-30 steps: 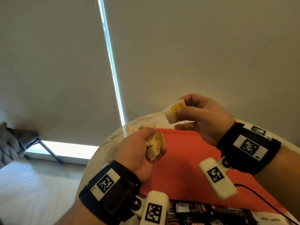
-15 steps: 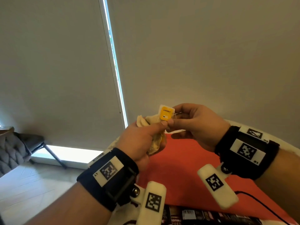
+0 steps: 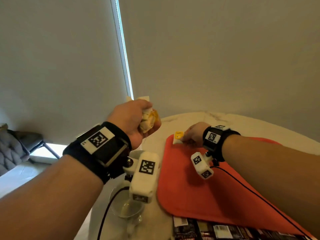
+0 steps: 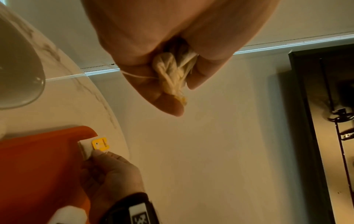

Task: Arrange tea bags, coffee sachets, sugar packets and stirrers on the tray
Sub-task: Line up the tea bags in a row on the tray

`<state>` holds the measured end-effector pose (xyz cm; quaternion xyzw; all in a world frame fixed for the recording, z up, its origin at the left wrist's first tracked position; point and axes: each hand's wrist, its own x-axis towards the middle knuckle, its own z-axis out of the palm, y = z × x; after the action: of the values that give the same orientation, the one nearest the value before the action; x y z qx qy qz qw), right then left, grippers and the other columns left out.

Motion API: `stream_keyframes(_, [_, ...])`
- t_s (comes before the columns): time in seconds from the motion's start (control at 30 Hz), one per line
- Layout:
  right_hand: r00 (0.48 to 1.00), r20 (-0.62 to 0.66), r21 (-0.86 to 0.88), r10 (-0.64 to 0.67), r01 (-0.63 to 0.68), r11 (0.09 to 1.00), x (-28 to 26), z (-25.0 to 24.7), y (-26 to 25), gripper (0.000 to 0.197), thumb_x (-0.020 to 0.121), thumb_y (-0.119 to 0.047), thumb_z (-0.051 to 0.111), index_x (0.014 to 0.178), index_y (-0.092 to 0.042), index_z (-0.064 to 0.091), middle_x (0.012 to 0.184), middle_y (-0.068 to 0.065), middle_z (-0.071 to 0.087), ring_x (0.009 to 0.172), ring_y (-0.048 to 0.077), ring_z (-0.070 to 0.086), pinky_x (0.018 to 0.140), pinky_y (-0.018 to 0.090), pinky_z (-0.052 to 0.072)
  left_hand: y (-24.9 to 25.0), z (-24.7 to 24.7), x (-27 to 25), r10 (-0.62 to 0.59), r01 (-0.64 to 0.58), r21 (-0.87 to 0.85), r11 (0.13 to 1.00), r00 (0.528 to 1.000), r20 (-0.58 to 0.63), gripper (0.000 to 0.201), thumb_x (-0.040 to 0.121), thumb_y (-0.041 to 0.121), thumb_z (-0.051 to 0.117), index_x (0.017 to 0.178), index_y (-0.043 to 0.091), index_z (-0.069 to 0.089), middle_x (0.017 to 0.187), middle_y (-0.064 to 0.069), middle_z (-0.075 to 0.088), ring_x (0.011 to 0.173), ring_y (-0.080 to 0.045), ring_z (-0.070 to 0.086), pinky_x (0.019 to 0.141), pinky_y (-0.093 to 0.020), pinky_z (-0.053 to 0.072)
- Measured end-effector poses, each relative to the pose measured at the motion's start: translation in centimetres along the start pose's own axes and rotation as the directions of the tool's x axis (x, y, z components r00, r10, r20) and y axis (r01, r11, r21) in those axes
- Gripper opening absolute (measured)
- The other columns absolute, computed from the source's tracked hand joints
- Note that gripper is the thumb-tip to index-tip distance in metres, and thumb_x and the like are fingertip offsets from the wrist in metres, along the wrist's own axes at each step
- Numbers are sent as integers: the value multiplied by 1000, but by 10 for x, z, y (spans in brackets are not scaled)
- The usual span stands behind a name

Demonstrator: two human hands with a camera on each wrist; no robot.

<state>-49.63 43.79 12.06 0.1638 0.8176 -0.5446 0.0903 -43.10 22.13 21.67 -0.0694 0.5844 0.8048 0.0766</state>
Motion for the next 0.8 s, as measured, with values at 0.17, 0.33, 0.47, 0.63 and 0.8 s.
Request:
stream_keyframes(0.17, [997, -25, -14, 70, -71, 997, 21, 7, -2, 12, 81, 0, 82, 74, 3, 73, 69, 15, 74, 64, 25, 68, 65, 36, 62, 6, -3, -7, -2, 2, 14, 1000, 1000, 18, 7, 101, 8, 61, 106, 9, 56, 80, -10, 53, 84, -26, 52, 52, -29, 58])
stream_keyframes(0.33, [996, -58, 11, 66, -65, 998, 26, 11, -1, 11, 83, 0, 81, 80, 6, 72, 73, 17, 72, 58, 22, 67, 51, 29, 60, 1, -6, -8, -9, 9, 11, 1000, 1000, 27, 18, 98, 11, 67, 114, 8, 61, 87, -12, 64, 77, -23, 66, 57, -32, 58])
stream_keyframes(0.47, [997, -52, 28, 51, -50, 998, 28, 10, 4, 9, 87, 3, 75, 81, 4, 68, 78, 18, 71, 67, 23, 69, 64, 31, 62, -4, -3, -16, -20, 20, -4, 1000, 997, 79, 6, 101, 14, 63, 105, 9, 62, 74, -8, 60, 70, -21, 62, 55, -30, 59])
stream_keyframes(0.63, [1000, -22, 101, -14, 16, 995, 12, 8, 5, 9, 93, -1, 68, 85, 0, 64, 84, 16, 71, 77, 23, 70, 75, 35, 59, -14, 2, -27, -75, 88, -99, 991, 989, 128, 27, 102, 21, 51, 117, 6, 67, 98, -14, 66, 81, -26, 67, 56, -34, 61])
stream_keyframes(0.8, [868, -122, 73, -482, 492, 868, -61, -18, -29, 9, 92, -21, 73, 87, -13, 73, 82, 2, 73, 77, 16, 66, 72, 39, 56, -24, 12, -52, -175, 232, -213, 949, 951, 255, 34, 96, 28, 49, 114, 4, 64, 102, -19, 60, 69, -27, 61, 56, -35, 57])
